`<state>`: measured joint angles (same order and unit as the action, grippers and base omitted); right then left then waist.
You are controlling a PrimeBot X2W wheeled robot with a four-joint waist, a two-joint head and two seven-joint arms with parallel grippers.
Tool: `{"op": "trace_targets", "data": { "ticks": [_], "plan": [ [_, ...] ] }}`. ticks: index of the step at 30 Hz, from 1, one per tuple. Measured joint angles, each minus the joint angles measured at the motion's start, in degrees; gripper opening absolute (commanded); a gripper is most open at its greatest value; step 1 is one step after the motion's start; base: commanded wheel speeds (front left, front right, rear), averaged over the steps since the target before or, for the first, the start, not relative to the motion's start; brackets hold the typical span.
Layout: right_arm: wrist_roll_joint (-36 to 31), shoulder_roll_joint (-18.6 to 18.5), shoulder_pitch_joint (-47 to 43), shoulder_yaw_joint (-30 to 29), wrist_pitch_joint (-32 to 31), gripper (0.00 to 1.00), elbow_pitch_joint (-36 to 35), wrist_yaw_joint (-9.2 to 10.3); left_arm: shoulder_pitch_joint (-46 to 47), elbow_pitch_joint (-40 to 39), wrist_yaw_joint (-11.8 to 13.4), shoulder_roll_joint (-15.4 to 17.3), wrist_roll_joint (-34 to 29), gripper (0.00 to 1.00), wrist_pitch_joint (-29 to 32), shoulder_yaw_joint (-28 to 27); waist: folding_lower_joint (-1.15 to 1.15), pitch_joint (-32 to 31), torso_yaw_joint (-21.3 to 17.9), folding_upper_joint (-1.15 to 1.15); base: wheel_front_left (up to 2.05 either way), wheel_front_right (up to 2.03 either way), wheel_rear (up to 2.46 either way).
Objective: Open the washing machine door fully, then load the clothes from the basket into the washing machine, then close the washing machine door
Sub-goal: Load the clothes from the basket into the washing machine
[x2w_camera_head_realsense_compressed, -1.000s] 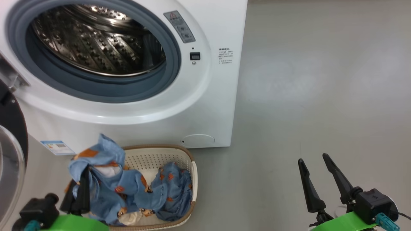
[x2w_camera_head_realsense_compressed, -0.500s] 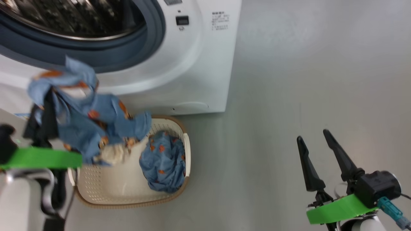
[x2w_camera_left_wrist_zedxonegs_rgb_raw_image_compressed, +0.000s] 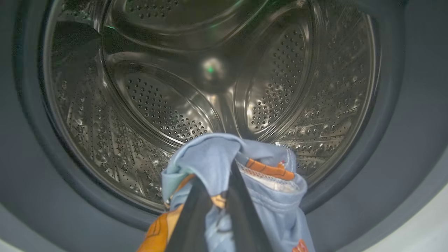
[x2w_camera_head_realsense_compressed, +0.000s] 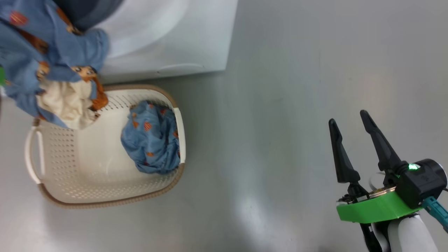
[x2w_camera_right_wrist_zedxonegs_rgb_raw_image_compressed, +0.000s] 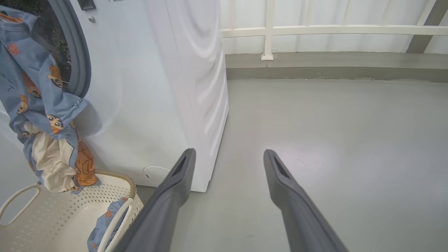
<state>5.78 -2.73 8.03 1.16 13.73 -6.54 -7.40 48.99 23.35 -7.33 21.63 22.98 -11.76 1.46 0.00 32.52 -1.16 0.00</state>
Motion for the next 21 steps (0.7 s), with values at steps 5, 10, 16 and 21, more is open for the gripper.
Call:
{"op": "trace_targets", "data": {
  "ticks": [5, 10, 16, 21],
  "plan": [
    [1.0, 0.0, 1.6, -0.5, 0.5, 1.0, -1.1, 0.0, 7.7, 4.4, 0.0, 3.3, 0.4, 0.0, 0.1, 2.0, 0.0, 4.7, -1.8, 0.0, 0.0, 0.0, 0.0],
    [1.0, 0.0, 1.8, -0.2, 0.5, 1.0, -1.2, 0.0, 14.1, 8.6, 0.0, 5.2, 0.5, 0.0, 0.0, 3.8, 0.0, 8.2, -3.4, 0.0, 0.0, 0.0, 0.0],
    [2.3, 0.0, 3.2, 0.4, 0.6, 1.0, -2.2, 0.0, 23.2, 14.5, 0.0, 8.2, 1.0, 0.0, -0.7, 6.4, 0.0, 12.8, -6.1, 0.0, 0.0, 0.0, 0.0],
    [3.9, 0.0, 3.7, 1.0, 0.6, 1.0, -3.0, 0.0, 32.1, 18.8, 0.0, 11.9, 2.7, 0.0, -0.9, 9.4, 0.0, 16.6, -8.8, 0.0, 0.0, 0.0, 0.0]
  ]
}}
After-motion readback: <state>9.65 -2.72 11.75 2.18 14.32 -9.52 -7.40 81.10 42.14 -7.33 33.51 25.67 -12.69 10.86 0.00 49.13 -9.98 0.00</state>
